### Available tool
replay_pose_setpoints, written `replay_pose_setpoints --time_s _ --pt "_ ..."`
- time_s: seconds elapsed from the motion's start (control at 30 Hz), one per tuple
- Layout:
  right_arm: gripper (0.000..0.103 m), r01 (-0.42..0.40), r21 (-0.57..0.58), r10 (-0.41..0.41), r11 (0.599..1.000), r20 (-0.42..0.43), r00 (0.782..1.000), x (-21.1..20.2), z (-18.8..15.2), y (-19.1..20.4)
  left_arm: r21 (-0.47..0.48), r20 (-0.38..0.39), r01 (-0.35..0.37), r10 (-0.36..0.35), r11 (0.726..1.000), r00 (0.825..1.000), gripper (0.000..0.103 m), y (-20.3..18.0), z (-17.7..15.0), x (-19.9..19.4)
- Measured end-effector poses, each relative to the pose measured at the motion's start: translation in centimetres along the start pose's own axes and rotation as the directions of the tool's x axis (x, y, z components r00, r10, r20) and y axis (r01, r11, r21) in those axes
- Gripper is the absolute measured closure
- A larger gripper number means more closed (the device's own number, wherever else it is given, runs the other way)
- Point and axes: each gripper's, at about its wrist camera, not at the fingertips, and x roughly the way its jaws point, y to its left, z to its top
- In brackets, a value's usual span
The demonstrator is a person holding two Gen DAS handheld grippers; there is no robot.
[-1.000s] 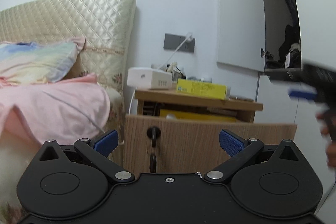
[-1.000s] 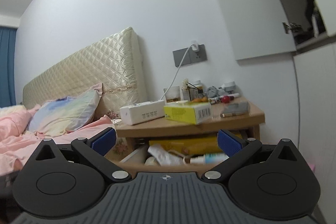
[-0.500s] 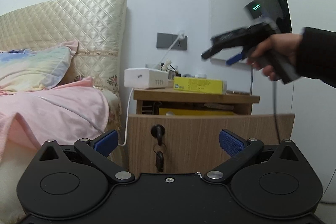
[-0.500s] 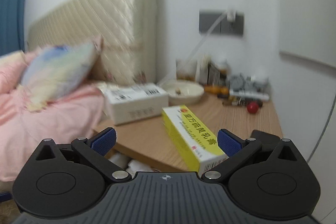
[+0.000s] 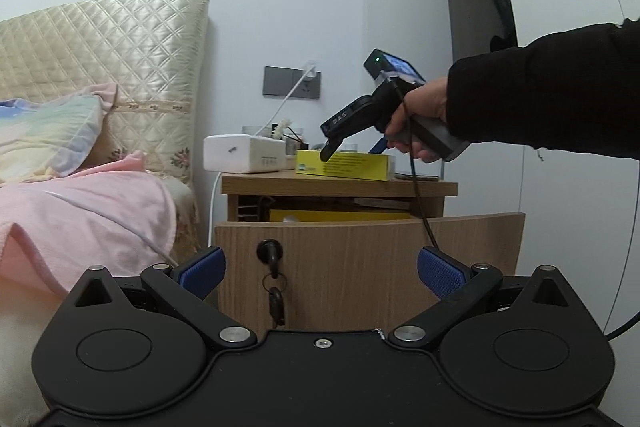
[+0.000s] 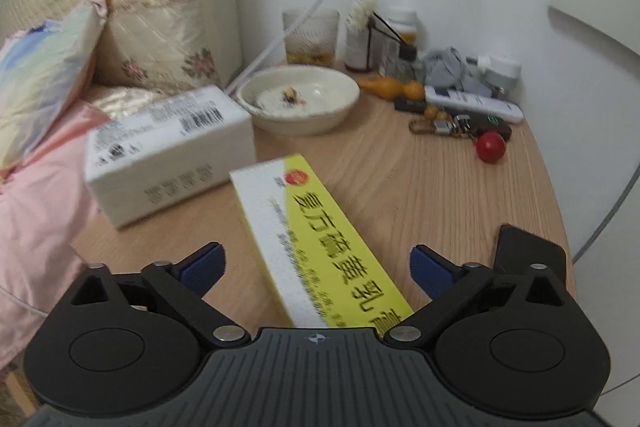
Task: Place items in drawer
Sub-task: 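Grasp the yellow medicine box on the cabinet top with the right gripper, then carry the yellow medicine box down into the open drawer with the right gripper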
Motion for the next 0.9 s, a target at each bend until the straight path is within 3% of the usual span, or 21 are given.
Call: replay_pose_setpoints --time_s 0.17,0.3,0.37,0.9 --pt "0.025 -0.030 0.003 0.030 1.000 -0.009 1.000 0.5 -0.4 -0.5 -0.019 -0.001 0.012 -0.012 1.000 1.000 0.001 0.4 0.1 0.0" --pt "0.031 -0.048 0.011 0.048 0.999 -0.009 0.999 0.4 -0.5 -0.4 -0.066 -0.019 0.073 -0.074 0.995 0.997 0.001 0.9 0.2 0.2" --pt "0.040 -0.043 0.008 0.043 0.999 -0.011 0.999 0.2 -0.4 -0.1 -0.062 -0.021 0.088 -0.090 0.994 0.996 0.001 0.8 0.3 0.1" --pt "0.045 0.009 -0.021 -0.007 1.000 0.113 0.994 -8.2 0.5 -1.1 -0.057 0.005 0.129 -0.129 0.990 0.992 0.001 -0.5 0.5 -0.5"
